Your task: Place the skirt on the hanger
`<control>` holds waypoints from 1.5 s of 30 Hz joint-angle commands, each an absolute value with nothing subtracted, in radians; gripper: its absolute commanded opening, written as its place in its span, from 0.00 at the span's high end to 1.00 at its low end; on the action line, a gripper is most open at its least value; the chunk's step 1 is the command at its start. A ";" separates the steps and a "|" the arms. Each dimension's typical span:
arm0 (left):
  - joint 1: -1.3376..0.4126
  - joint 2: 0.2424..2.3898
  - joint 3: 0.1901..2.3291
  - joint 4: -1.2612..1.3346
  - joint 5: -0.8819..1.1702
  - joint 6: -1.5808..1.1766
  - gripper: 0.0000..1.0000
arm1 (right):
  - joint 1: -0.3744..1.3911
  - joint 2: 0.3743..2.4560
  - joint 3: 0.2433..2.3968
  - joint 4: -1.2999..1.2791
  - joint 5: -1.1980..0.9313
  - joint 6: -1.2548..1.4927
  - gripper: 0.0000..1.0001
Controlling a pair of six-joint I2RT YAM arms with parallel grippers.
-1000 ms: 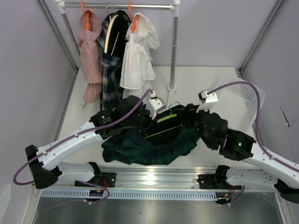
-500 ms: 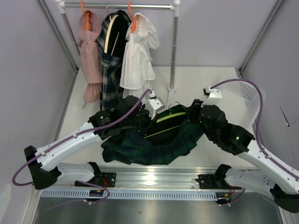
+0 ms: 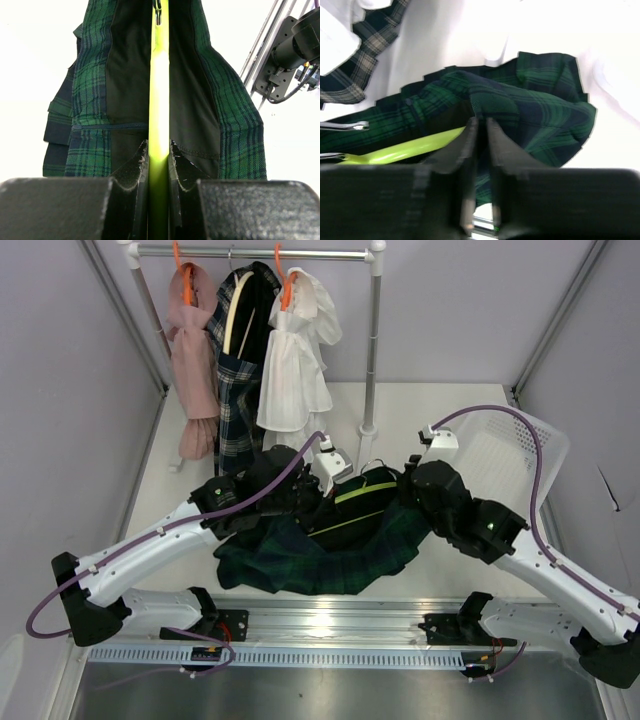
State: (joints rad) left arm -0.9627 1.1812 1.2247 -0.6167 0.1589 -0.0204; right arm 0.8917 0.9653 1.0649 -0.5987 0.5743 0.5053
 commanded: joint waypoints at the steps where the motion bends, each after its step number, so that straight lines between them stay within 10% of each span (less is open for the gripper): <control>1: -0.960 1.143 1.259 -0.546 0.158 -0.003 1.00 | 0.882 0.956 1.120 -0.644 0.618 0.517 0.96; 39: -0.960 1.034 1.336 -0.574 0.032 -0.034 1.00 | 0.874 0.999 1.298 -0.818 0.742 0.476 1.00; 45: -0.960 1.011 1.402 -0.572 0.032 -0.052 1.00 | 0.871 1.002 1.313 -0.796 0.727 0.457 0.79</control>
State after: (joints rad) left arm -0.9627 1.0729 1.2945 -0.6743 0.0525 -0.0284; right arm 0.8787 1.0122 1.2701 -0.8246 0.7246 0.4881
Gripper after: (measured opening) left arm 0.176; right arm 0.157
